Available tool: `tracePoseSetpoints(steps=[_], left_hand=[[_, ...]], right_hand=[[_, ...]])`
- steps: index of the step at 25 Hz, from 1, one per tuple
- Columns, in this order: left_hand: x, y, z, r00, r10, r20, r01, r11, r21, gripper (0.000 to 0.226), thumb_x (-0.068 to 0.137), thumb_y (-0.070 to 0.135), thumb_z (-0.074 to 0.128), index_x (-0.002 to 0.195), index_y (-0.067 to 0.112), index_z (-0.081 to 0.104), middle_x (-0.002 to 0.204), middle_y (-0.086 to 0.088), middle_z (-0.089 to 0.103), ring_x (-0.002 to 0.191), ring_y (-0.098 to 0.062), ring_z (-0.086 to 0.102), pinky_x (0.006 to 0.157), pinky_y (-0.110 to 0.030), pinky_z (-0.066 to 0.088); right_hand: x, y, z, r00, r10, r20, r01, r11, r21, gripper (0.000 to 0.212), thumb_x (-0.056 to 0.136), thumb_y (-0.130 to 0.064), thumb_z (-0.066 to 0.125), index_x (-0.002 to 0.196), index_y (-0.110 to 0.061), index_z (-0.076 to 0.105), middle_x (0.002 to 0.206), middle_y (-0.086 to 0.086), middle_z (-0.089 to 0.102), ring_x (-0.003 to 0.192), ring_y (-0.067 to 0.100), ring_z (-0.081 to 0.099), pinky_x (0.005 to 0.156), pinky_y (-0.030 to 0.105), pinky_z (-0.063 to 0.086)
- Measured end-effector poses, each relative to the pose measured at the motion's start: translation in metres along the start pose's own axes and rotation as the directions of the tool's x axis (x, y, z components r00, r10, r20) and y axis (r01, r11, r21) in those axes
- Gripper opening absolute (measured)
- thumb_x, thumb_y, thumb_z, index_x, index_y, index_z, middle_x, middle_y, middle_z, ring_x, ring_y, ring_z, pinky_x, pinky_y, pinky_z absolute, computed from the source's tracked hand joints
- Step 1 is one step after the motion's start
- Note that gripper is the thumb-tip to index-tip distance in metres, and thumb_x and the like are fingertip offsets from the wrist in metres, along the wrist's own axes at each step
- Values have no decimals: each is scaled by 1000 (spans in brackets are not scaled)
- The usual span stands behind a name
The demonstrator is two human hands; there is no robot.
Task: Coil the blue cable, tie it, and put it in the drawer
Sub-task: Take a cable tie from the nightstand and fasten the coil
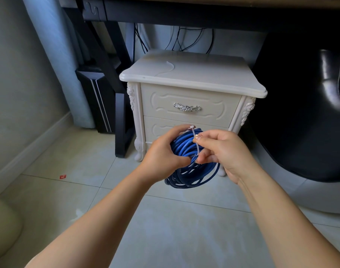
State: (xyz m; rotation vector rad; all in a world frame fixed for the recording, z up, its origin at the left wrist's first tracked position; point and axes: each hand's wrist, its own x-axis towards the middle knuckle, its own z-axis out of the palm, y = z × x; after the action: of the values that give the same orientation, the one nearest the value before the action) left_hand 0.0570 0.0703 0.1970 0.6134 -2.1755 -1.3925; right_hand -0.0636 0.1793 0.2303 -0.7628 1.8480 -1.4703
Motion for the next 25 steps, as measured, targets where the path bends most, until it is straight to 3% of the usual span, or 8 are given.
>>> tracePoseSetpoints(steps=[9, 13, 20, 23, 25], left_hand=[[-3, 1, 1, 1000, 26, 9, -26, 1000, 11, 79, 70, -5, 71, 122, 52, 54, 106, 22, 68, 95, 2, 66, 84, -20, 56], [-4, 1, 1, 999, 31, 15, -31, 999, -15, 78, 71, -7, 70, 123, 48, 56, 107, 25, 68, 95, 5, 66, 82, -13, 52], [-2, -1, 0, 999, 37, 9, -37, 998, -56, 67, 72, -8, 69, 122, 36, 63, 112, 18, 70, 100, 4, 65, 84, -12, 50], [-2, 0, -2, 999, 34, -10, -35, 995, -93, 62, 72, -9, 70, 123, 27, 67, 108, 15, 73, 97, 3, 67, 82, -13, 50], [-2, 1, -4, 1000, 17, -13, -19, 994, -105, 61, 72, -8, 71, 122, 27, 68, 105, 14, 74, 96, 2, 68, 82, -15, 52]], right_hand=[[3, 4, 1, 1000, 7, -2, -7, 999, 34, 9, 93, -19, 62, 88, -14, 69, 54, 11, 63, 50, 18, 64, 65, 31, 55], [1, 2, 0, 1000, 17, 17, -18, 997, 79, 9, 93, -15, 62, 90, -10, 67, 54, 13, 61, 48, 18, 63, 62, 31, 57], [2, 3, 3, 1000, 0, 13, -2, 991, 136, 12, 93, -14, 62, 96, -3, 66, 71, 18, 65, 52, 18, 65, 61, 32, 58], [3, 3, 10, 998, -59, -32, 64, 976, 208, 6, 96, -13, 58, 98, -8, 59, 81, 11, 67, 56, 21, 68, 61, 34, 59], [2, 2, 12, 991, -118, -58, 126, 981, 149, 8, 96, -14, 57, 103, -15, 61, 80, 7, 67, 56, 21, 69, 61, 33, 59]])
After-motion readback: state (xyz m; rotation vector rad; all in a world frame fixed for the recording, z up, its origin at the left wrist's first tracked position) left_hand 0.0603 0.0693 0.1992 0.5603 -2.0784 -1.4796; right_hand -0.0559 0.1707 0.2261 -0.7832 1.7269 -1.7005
